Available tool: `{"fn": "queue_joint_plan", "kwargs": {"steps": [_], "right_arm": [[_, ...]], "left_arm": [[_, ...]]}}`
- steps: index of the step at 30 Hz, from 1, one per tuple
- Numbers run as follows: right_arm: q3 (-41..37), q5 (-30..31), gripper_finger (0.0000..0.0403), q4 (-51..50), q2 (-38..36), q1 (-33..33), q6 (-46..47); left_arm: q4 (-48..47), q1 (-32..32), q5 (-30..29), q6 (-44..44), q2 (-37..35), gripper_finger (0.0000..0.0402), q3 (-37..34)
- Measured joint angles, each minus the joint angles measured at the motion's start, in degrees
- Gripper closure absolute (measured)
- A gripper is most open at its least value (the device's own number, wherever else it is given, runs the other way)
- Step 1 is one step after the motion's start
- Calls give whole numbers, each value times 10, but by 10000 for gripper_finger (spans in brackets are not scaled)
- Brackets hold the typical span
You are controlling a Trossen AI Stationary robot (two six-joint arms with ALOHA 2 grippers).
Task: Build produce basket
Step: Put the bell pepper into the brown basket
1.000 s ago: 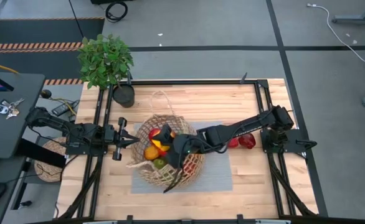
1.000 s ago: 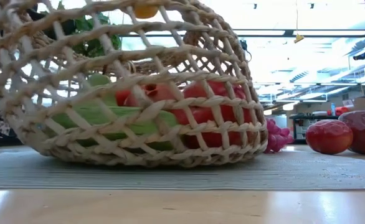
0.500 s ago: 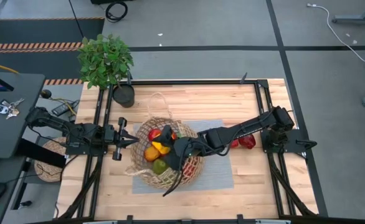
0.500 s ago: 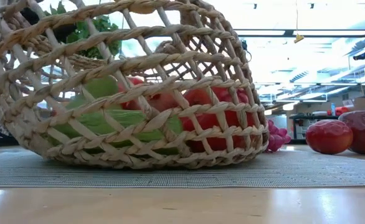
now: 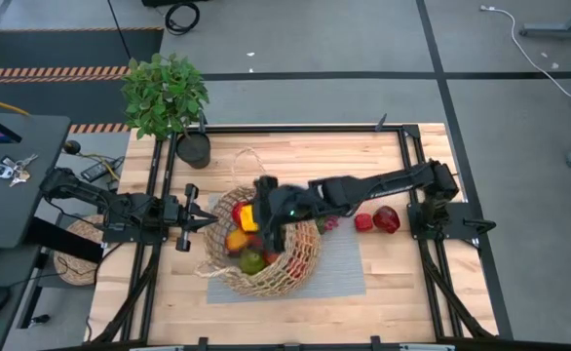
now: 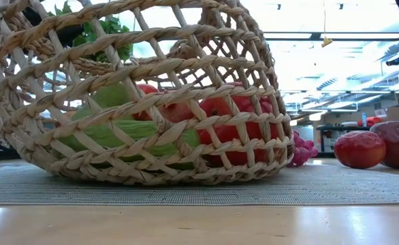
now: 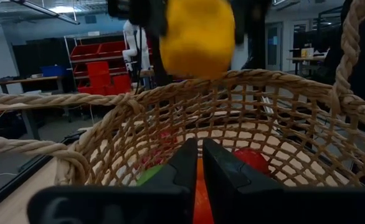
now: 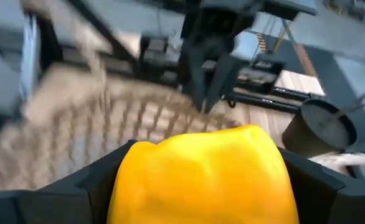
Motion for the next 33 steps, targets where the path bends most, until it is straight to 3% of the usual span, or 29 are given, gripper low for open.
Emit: {"fn": "queue_joint_plan", "kwargs": {"steps": [8,21,33], "right_arm": [[25,-103,81,-20,2,-29,120],[22,-104,81,-68,46,-27,219],[23,-83,81,-96,37,-30,279]], "left_arm": [[0,0,0,0,0,371,0],[-1,0,0,0,0,374,0],[0,0,0,0,0,368,0]]}}
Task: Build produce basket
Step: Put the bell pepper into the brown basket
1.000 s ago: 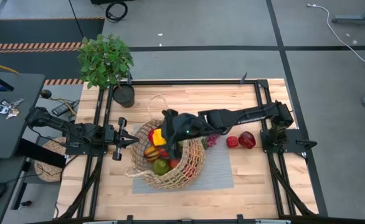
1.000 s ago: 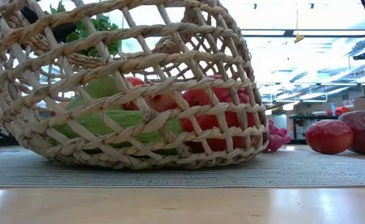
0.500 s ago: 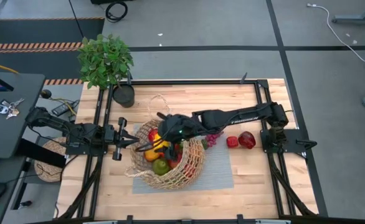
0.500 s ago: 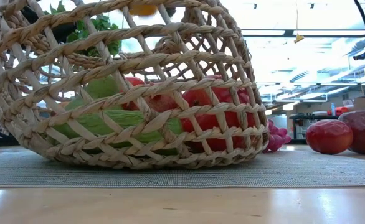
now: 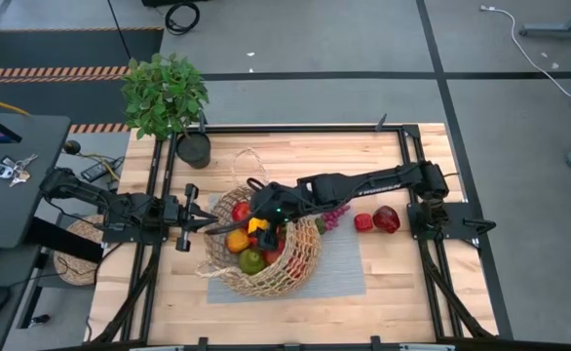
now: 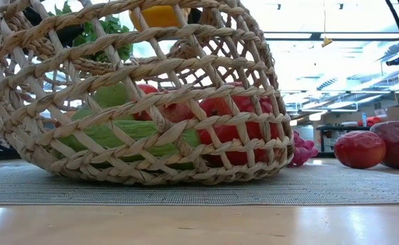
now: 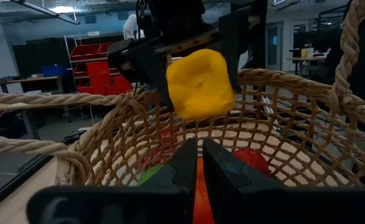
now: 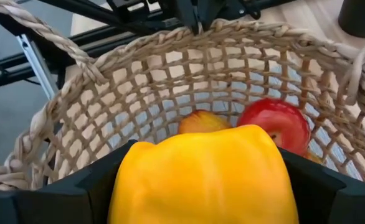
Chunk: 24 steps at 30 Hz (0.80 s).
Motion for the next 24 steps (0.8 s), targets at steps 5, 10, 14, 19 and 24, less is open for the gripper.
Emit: {"fn": "queue_joint_plan", "kwargs": {"steps": [5,10,14,19,24], "right_arm": [[0,-2,81,-2,0,-1,1],[0,-7,81,-5,3,-3,0],[0,-6,81,-5,3,-4,-25],[0,-10,81,-3,3,-10,-34],[0,-25,81,21,3,-12,-63]], "left_arm": [[0,0,0,0,0,374,0],[0,0,0,0,0,369,0],[0,0,0,0,0,366,0],[0,0,0,0,0,371,0],[0,0,0,0,0,373,0]]}}
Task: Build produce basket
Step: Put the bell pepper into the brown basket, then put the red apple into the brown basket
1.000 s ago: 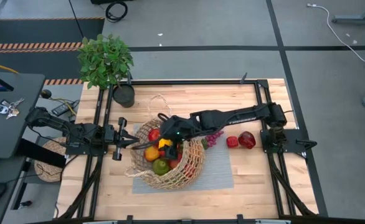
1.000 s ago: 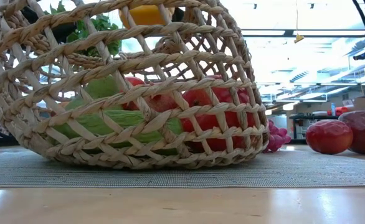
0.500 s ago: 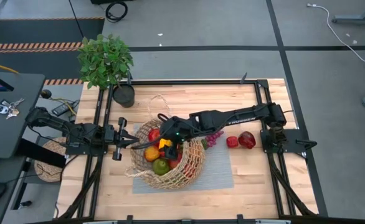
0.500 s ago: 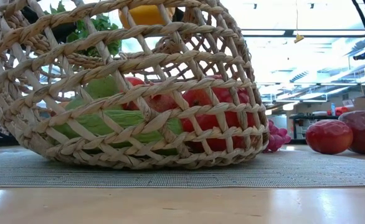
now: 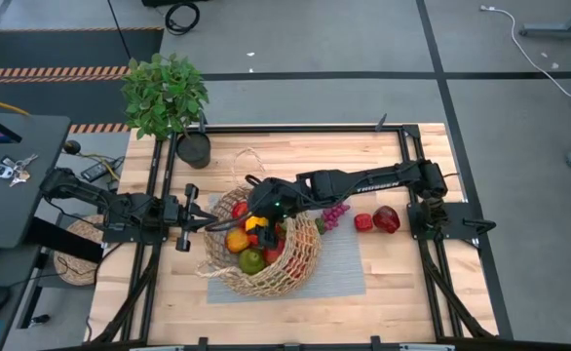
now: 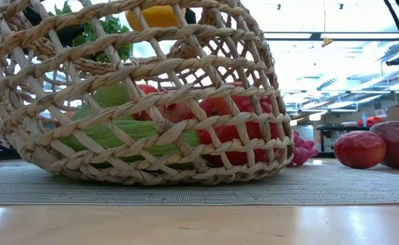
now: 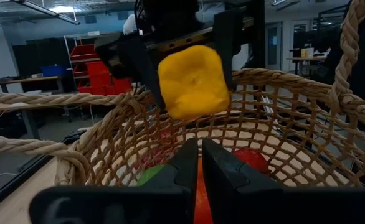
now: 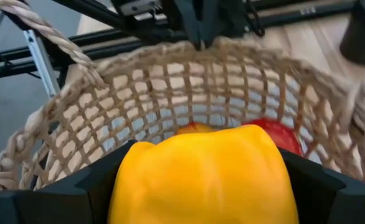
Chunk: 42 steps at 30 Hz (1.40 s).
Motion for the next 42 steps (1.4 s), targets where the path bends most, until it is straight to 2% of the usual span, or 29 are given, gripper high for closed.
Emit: {"fn": "queue_joint_plan", "kwargs": {"steps": [11,16,28,37,42], "right_arm": [[0,-54,81,64,49,0,-47],[0,-25,80,48,58,0,-56],[0,-21,66,34,57,0,-46],[0,-25,19,14,57,3,-61],[0,32,6,27,31,3,-51]], "left_arm": [[0,0,0,0,0,370,0],[0,0,0,0,0,373,0],[0,0,0,0,0,371,0],[0,0,0,0,0,368,0],[0,0,0,0,0,367,0]]}}
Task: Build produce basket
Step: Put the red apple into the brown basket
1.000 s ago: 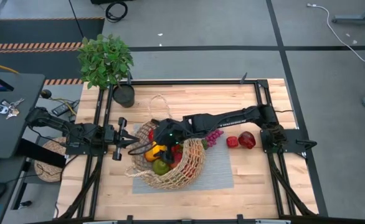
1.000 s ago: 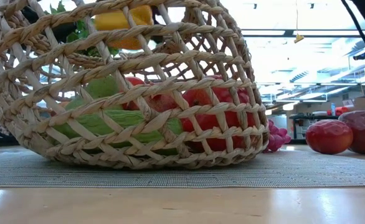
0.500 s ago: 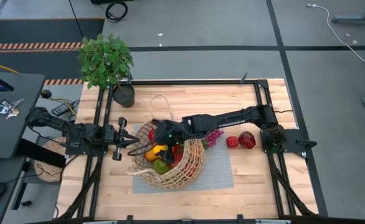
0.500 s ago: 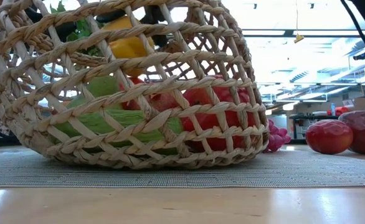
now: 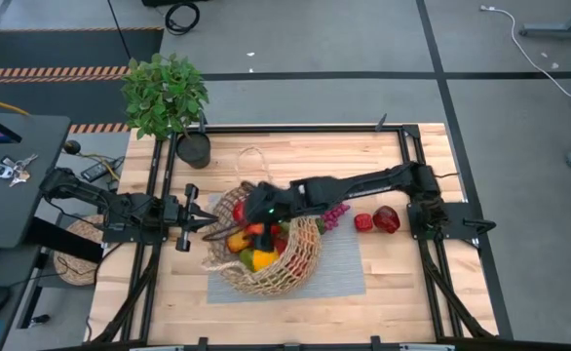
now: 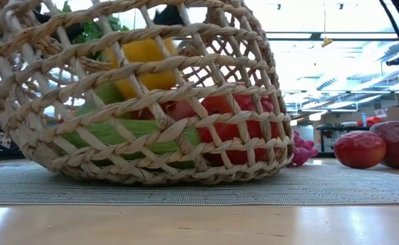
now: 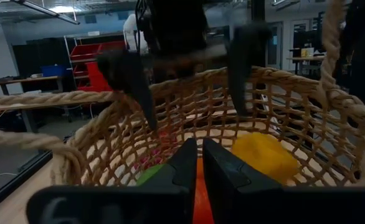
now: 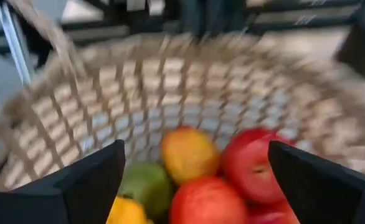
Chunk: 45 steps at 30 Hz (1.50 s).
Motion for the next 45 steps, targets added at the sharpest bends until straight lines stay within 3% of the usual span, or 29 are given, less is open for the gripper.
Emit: {"fn": "queue_joint_plan", "kwargs": {"steps": [10,21,31,45], "right_arm": [[0,115,11,8,-94,-4,-41],[-6,266,11,-123,-139,13,35],[-155,362,12,-111,-214,55,131],[-483,349,12,121,-474,72,146]], "left_arm": [[0,0,0,0,0,370,0],[0,0,0,0,0,373,0],[0,0,0,0,0,366,0],[0,0,0,0,0,367,0]]}}
